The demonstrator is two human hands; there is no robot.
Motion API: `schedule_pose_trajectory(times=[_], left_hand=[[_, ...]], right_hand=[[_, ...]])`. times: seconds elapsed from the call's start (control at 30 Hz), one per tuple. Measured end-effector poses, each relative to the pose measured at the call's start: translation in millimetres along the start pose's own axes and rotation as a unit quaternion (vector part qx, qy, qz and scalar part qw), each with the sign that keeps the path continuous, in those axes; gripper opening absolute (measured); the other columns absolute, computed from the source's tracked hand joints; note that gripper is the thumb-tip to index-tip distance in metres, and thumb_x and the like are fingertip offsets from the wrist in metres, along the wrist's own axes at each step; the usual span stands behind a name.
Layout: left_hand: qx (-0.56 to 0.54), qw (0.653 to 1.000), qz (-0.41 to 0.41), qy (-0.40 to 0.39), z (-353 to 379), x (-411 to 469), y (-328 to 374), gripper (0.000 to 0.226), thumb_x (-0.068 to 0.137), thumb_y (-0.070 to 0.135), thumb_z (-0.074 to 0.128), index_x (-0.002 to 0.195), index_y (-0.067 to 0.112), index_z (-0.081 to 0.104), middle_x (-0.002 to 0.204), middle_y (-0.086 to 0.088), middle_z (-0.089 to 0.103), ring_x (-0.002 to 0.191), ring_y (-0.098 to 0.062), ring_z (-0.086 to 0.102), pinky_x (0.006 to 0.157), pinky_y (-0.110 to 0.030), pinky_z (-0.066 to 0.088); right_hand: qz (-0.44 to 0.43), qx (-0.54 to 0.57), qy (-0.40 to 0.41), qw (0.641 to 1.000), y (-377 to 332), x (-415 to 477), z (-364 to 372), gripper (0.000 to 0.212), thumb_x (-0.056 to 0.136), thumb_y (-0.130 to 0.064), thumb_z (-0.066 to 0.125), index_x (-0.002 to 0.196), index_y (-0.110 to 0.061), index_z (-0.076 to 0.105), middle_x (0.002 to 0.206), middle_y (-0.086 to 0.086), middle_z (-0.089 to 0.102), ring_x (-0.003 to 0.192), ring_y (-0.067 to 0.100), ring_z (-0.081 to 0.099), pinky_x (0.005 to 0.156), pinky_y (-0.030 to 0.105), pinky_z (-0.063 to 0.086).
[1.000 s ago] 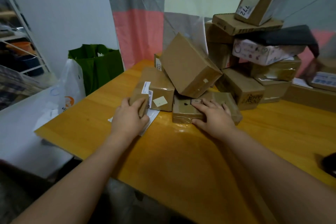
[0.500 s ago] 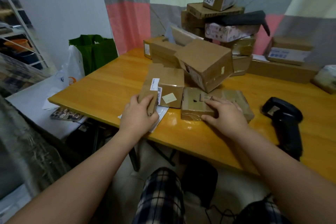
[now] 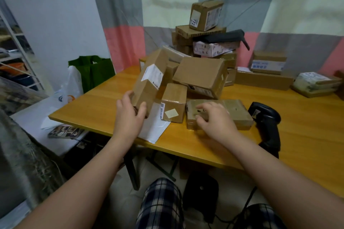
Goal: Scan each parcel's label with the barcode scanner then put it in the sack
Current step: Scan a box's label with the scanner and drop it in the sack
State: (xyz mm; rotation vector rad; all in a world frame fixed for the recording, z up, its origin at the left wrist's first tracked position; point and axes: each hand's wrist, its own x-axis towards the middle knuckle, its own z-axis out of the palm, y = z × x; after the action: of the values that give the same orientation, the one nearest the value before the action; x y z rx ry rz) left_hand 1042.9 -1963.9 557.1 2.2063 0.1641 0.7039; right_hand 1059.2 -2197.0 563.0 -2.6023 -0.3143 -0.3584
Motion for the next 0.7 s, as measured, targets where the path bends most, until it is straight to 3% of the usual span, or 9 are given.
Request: schedule_pose_trajectory(times=[0.1, 0.17, 0.3, 0.4, 0.43, 0.5, 0.6, 0.67, 0.7], left_hand=[[-0.088, 0.995, 0.045, -0.014, -5.9, -9.6, 11.7, 0.049, 0.097, 0.027, 0.053, 0.14, 0.017, 0.032, 0.129, 0.003, 0.033, 0.099, -0.003, 0.047, 0.079, -0.009, 0.04], [-0.172, 0.982, 0.059, -0.041, -4.6, -15.5, 20.4, 0.041, 0.097, 0.027, 0.053, 0.134, 0.021, 0.035, 0.124, 0.001, 0.043, 0.096, 0.003, 0.052, 0.073, -0.006, 0.044], [-0.328, 0.939, -0.036, -0.095, 2.2, -17.1, 47.6, 0.009, 0.101, 0.022, 0.045, 0.109, 0.022, 0.045, 0.095, 0.0, 0.055, 0.072, -0.003, 0.059, 0.062, -0.022, 0.049], [-0.393, 0.893, -0.125, -0.18, 12.1, -11.6, 56.7, 0.013, 0.101, 0.026, 0.043, 0.094, 0.017, 0.05, 0.088, -0.003, 0.054, 0.082, -0.019, 0.054, 0.077, -0.038, 0.046], [-0.391, 0.885, -0.137, -0.211, 16.1, -10.8, 58.4, 0.016, 0.101, 0.027, 0.043, 0.093, 0.015, 0.051, 0.087, -0.004, 0.054, 0.085, -0.021, 0.053, 0.082, -0.042, 0.045], [-0.362, 0.882, -0.137, -0.268, 24.8, -11.6, 63.2, 0.02, 0.1, 0.031, 0.043, 0.096, 0.014, 0.053, 0.089, -0.005, 0.056, 0.088, -0.023, 0.054, 0.088, -0.044, 0.043], [-0.272, 0.896, -0.079, -0.342, 35.5, -13.7, 78.2, 0.02, 0.097, 0.035, 0.05, 0.107, 0.02, 0.057, 0.103, 0.001, 0.06, 0.097, -0.017, 0.058, 0.085, -0.034, 0.047], [-0.212, 0.921, -0.001, -0.326, 43.7, -9.9, 87.1, 0.029, 0.093, 0.033, 0.058, 0.122, 0.027, 0.053, 0.124, 0.003, 0.054, 0.114, -0.016, 0.054, 0.095, -0.034, 0.047], [-0.178, 0.945, 0.056, -0.27, 46.5, -6.1, 90.8, 0.04, 0.091, 0.03, 0.062, 0.129, 0.026, 0.048, 0.134, 0.002, 0.046, 0.122, -0.017, 0.048, 0.103, -0.037, 0.043]], right_hand=[[0.014, 0.173, 0.026, 0.984, -16.0, 0.1, -4.6, 0.037, 0.093, -0.026, 0.061, 0.129, -0.023, 0.057, 0.13, -0.003, 0.057, 0.124, 0.014, 0.049, 0.103, 0.031, 0.041], [0.054, 0.325, 0.041, 0.943, -25.3, -0.2, -13.4, 0.043, 0.091, -0.023, 0.064, 0.132, -0.022, 0.052, 0.126, -0.003, 0.058, 0.119, 0.015, 0.054, 0.1, 0.032, 0.046], [0.151, 0.558, 0.063, 0.813, -26.2, 2.4, -40.0, 0.075, 0.088, -0.028, 0.069, 0.146, -0.031, 0.021, 0.12, -0.008, 0.053, 0.113, 0.014, 0.055, 0.098, 0.039, 0.048], [0.204, 0.673, 0.071, 0.708, -11.7, 7.9, -56.3, 0.096, 0.084, -0.029, 0.072, 0.152, -0.035, 0.004, 0.134, 0.006, 0.049, 0.125, 0.027, 0.05, 0.1, 0.054, 0.047], [0.211, 0.687, 0.068, 0.692, -8.7, 8.6, -58.8, 0.102, 0.083, -0.024, 0.074, 0.153, -0.035, 0.0, 0.132, 0.007, 0.051, 0.123, 0.027, 0.052, 0.098, 0.057, 0.047], [0.221, 0.661, 0.061, 0.714, -7.8, 7.5, -58.2, 0.113, 0.079, -0.017, 0.078, 0.153, -0.035, -0.005, 0.134, 0.006, 0.051, 0.119, 0.026, 0.055, 0.096, 0.054, 0.048], [0.214, 0.548, 0.091, 0.804, -6.8, 8.0, -51.9, 0.113, 0.077, -0.015, 0.078, 0.153, -0.031, -0.004, 0.134, 0.002, 0.048, 0.115, 0.021, 0.052, 0.097, 0.048, 0.048], [0.167, 0.44, 0.119, 0.874, -1.2, 10.9, -56.3, 0.106, 0.074, -0.016, 0.078, 0.153, -0.025, 0.007, 0.133, 0.0, 0.052, 0.116, 0.018, 0.053, 0.1, 0.044, 0.048], [0.128, 0.369, 0.126, 0.912, 1.9, 12.5, -62.0, 0.1, 0.073, -0.017, 0.079, 0.151, -0.023, 0.017, 0.131, -0.001, 0.054, 0.116, 0.016, 0.054, 0.099, 0.041, 0.048]])
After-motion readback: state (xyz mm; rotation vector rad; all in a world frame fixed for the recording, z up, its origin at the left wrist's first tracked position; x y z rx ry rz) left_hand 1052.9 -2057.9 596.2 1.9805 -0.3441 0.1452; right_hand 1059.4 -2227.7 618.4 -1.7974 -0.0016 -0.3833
